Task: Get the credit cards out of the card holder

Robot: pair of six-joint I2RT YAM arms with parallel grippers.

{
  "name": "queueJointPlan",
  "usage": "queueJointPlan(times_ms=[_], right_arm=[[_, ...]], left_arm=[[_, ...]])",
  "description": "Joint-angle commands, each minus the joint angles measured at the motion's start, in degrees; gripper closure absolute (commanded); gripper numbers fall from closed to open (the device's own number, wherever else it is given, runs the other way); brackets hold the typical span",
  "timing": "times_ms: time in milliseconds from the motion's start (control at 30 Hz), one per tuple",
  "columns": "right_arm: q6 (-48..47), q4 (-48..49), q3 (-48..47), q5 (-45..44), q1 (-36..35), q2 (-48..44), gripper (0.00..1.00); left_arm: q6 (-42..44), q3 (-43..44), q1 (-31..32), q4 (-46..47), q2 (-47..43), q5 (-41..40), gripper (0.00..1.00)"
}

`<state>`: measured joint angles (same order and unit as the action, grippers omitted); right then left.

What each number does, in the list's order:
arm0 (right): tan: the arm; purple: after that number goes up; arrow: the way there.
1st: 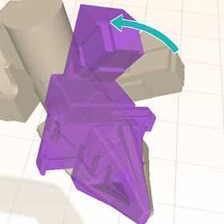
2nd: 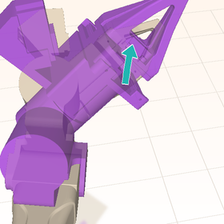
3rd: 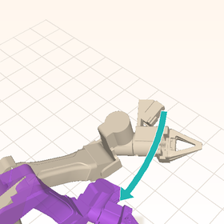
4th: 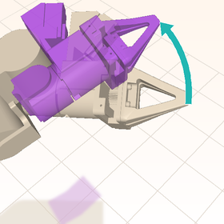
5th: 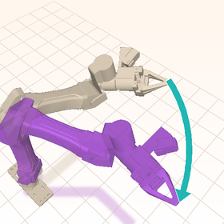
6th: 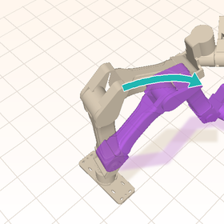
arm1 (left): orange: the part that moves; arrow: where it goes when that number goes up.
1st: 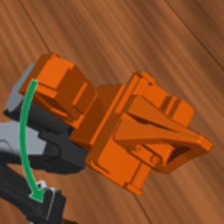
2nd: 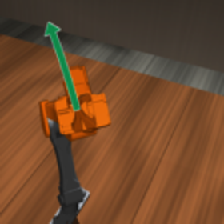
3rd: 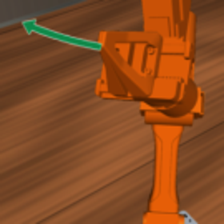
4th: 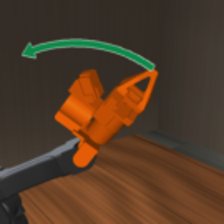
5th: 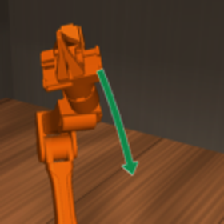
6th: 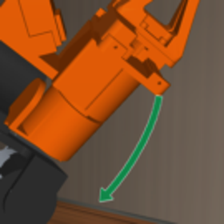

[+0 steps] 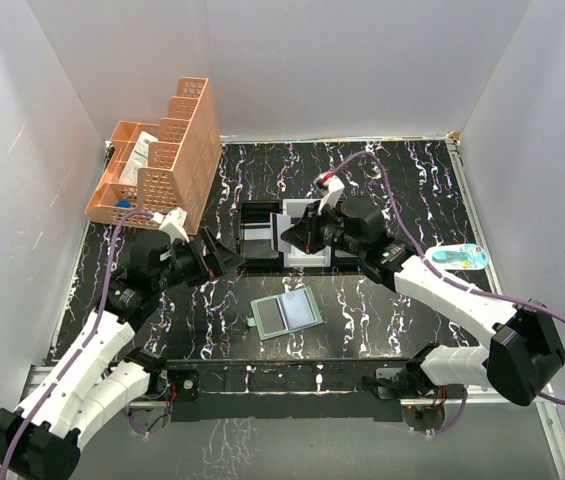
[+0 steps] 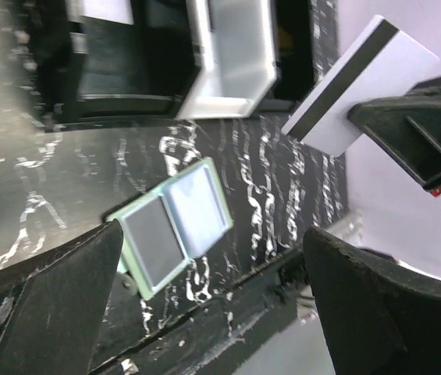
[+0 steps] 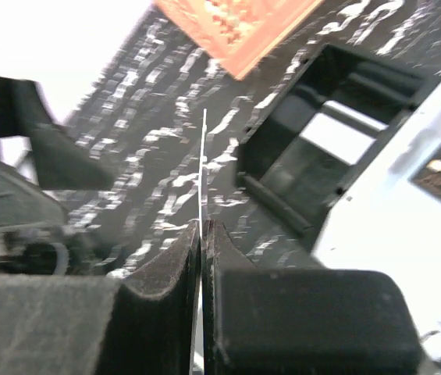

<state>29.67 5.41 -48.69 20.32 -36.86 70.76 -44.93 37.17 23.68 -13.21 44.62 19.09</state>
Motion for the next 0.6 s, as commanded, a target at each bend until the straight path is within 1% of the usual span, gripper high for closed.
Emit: queueJointPlan(times_ms=[0, 67, 133, 200, 267, 333, 433, 567], right_arm=[[-27.08, -6.72, -5.57, -18.83, -5.12, 3.29, 1.0], [-34.77, -7.79, -8.18, -21.21, -6.39, 5.77, 1.0], [-40.62, -7.78, -11.01, -21.2, -7.05, 7.94, 1.0], [-44.85, -7.07, -13.16, -20.74, -7.53, 10.38, 1.0], [-48.9, -8.38, -16.08, -20.89, -8.3, 13.62, 1.0], [-51.69, -9.47, -18.8, -23.22, -9.07, 17.6, 1.0], [-54.8, -10.33, -22.24, -24.48, -9.56, 22.0, 1.0], [-57.91, -10.51, -26.34, -24.46, -9.88, 27.07, 1.0]], left_arm=[[-0.14, -0.29, -0.33, -8.35, -3.15, -12.16, 0.01], [0.41, -0.31, -0.33, -9.86, -5.07, -15.11, 0.01], [1.84, -0.53, -0.38, -10.62, -7.72, -17.53, 0.01], [2.9, -0.99, -0.31, -10.67, -10.38, -20.12, 0.01], [2.77, -1.64, -0.35, -11.55, -12.91, -23.32, 0.01], [3.25, -1.47, -0.35, -13.55, -14.91, -25.93, 0.01], [3.32, -0.61, -0.3, -16.95, -16.31, -29.25, 0.01], [3.71, 0.08, -0.3, -18.42, -17.15, -28.94, 0.01]])
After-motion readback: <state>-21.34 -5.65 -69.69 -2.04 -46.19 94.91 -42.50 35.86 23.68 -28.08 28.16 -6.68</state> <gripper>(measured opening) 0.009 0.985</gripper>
